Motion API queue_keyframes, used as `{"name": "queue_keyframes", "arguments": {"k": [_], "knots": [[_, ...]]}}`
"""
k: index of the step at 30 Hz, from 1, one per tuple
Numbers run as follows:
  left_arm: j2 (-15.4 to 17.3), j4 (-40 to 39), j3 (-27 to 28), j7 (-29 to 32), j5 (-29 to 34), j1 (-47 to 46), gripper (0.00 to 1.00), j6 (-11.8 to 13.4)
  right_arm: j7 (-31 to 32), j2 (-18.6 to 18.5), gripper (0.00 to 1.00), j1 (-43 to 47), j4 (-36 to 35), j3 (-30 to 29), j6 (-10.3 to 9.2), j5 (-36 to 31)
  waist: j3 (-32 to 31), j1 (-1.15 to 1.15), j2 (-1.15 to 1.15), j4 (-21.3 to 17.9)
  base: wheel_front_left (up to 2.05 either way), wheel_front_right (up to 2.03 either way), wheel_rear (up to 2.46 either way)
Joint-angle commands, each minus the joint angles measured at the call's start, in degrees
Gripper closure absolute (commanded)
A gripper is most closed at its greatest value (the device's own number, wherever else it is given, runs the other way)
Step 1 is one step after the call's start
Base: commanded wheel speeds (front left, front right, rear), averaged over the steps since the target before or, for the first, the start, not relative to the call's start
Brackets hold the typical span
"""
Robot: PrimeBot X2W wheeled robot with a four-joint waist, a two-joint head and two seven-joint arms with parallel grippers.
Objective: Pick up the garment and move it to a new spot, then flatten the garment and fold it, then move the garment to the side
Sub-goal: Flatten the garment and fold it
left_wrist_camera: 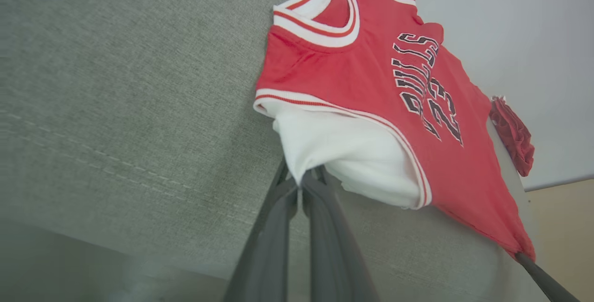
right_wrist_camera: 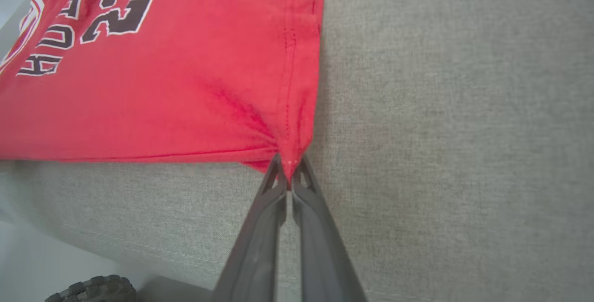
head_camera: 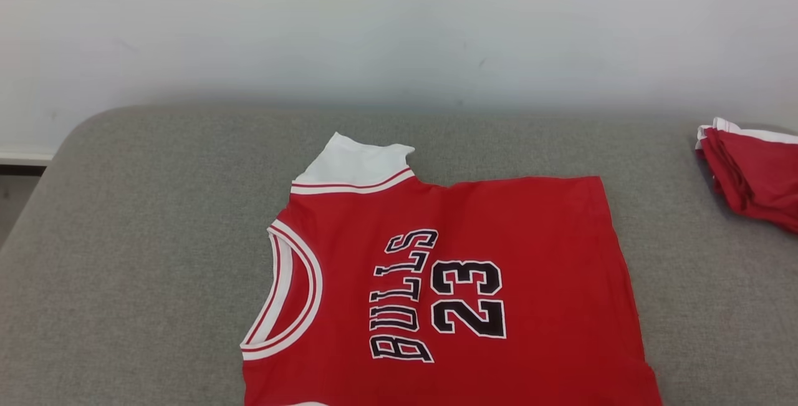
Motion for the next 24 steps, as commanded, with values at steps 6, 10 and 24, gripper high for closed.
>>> {"name": "queue_keyframes", "arguments": {"k": [6,10,24], "knots": [[-0.59,-1.77,0.99,-0.04,1.93,-2.53,1.00,-0.22,0.56,1.65,1.00,-2.75,-1.36,0.91,-0.16,1.80,1.37,0.01,0.00,-1.66,0.00,0.00,0.00],[-1.32,-3.93,3.50,-0.10,4.84,-4.73,1.00,-0.20,1.62,1.42,1.00,-4.89,-4.12,0.63,-0.16,4.56,2.13,0.01,0.00,-2.59,0.00,0.00,0.00],[0.65,0.65,5.03,5.50,7.79,-19.87,1.00,-2.65,9.22,0.55,1.00,-16.44,-4.59,0.25,-0.16,7.02,5.48,0.01,0.00,-3.11,0.00,0.00,0.00]]}}
